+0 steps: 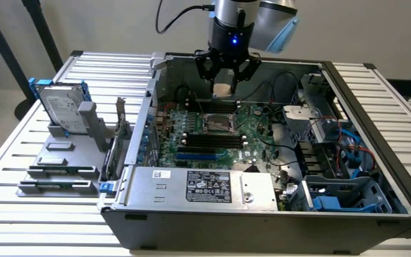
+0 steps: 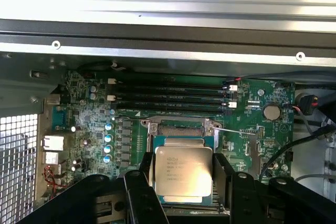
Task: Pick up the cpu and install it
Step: 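Place the cpu into insertion slot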
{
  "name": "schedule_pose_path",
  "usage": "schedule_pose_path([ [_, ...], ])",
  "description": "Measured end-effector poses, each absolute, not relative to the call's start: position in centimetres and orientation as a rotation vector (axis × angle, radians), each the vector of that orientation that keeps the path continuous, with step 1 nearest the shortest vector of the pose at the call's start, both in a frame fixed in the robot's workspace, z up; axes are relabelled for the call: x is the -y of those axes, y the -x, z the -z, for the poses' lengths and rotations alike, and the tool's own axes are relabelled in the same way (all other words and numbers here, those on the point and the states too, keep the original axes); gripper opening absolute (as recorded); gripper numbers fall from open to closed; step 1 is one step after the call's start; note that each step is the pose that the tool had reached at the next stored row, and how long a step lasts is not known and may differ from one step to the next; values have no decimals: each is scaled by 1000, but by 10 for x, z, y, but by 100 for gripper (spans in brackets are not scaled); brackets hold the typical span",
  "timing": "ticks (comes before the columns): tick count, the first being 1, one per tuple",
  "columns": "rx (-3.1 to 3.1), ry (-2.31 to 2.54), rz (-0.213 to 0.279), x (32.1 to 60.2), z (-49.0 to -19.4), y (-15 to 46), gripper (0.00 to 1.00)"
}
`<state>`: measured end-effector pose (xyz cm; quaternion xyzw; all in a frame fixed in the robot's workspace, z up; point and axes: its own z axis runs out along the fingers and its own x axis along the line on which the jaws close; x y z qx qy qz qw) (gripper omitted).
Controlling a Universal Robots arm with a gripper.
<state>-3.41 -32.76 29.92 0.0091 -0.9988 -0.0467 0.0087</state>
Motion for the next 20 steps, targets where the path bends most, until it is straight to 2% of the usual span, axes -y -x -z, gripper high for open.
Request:
schedule_pose_path([
  [6,3121,-4,146,328,-299,35,55],
  [20,3109,389,149,328,-293,35,55],
])
